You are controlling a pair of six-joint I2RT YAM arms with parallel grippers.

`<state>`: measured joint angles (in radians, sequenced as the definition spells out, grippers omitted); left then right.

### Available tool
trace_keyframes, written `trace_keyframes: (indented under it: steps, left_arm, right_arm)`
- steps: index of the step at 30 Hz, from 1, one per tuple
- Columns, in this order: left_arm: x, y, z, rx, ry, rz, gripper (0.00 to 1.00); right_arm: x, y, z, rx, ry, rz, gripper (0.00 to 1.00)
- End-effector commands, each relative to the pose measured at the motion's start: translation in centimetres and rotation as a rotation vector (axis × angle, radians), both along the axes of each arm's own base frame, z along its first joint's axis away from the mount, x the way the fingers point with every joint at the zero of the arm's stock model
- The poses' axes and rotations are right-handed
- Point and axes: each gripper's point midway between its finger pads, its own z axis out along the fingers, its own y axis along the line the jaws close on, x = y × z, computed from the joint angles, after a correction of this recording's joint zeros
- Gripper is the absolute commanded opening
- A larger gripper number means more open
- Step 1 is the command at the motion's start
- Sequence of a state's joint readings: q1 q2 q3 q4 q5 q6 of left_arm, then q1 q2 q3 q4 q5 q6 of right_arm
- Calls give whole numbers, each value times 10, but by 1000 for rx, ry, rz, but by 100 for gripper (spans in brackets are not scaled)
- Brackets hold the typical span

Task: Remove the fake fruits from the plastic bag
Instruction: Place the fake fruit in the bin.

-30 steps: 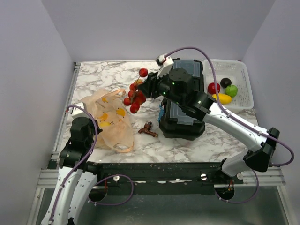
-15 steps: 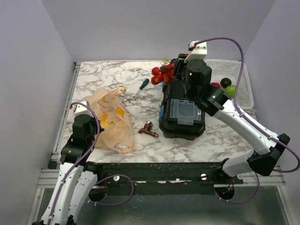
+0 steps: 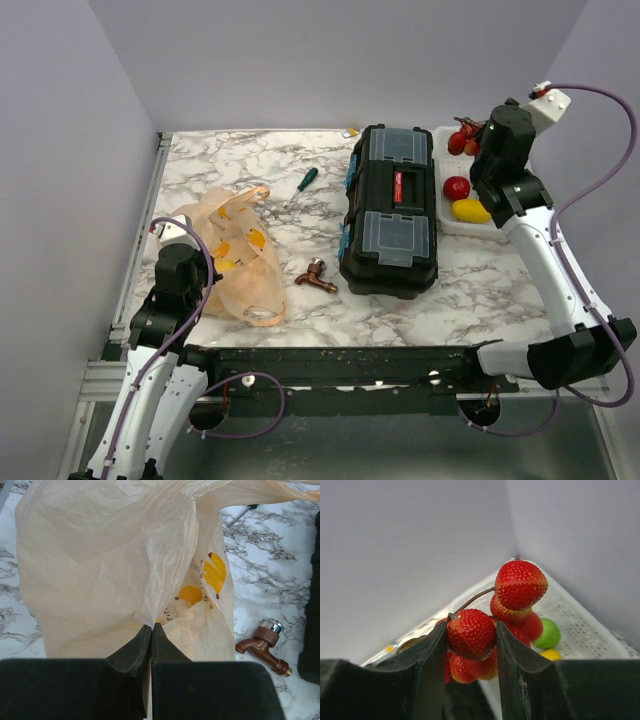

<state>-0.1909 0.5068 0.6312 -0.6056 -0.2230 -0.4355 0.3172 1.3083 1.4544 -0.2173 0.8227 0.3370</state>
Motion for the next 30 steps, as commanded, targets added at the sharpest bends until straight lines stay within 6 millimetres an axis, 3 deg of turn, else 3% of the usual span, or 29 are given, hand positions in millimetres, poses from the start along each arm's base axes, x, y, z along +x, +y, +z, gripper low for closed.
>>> trace_keyframes:
  steps: [1, 5, 8, 9, 13, 19, 24, 30]
  left_arm:
    - [2, -4, 4, -9, -23, -25, 0]
    - [1, -5, 4, -6, -22, -26, 0]
    - [1, -4, 4, -5, -25, -23, 0]
    - [1, -4, 4, -5, -24, -23, 0]
    - [1, -5, 3, -5, -21, -28, 0]
    - [1, -7, 2, -5, -17, -36, 0]
    - [2, -7, 2, -6, -16, -38, 0]
    - [2, -9, 1, -7, -12, -47, 0]
  right_arm:
    - [20, -51, -49, 112, 41, -91, 1]
    - [35, -87, -107, 175, 140, -159, 1]
    - [41, -91, -149, 194, 226, -181, 1]
    - [41, -101, -162, 204, 248, -210, 1]
    - [46, -103, -202, 228, 322, -223, 1]
    - [51, -101, -241, 230, 428, -224, 4]
    - [55, -96, -267, 241, 496, -205, 15]
    - [64, -83, -289, 254, 574, -121, 35]
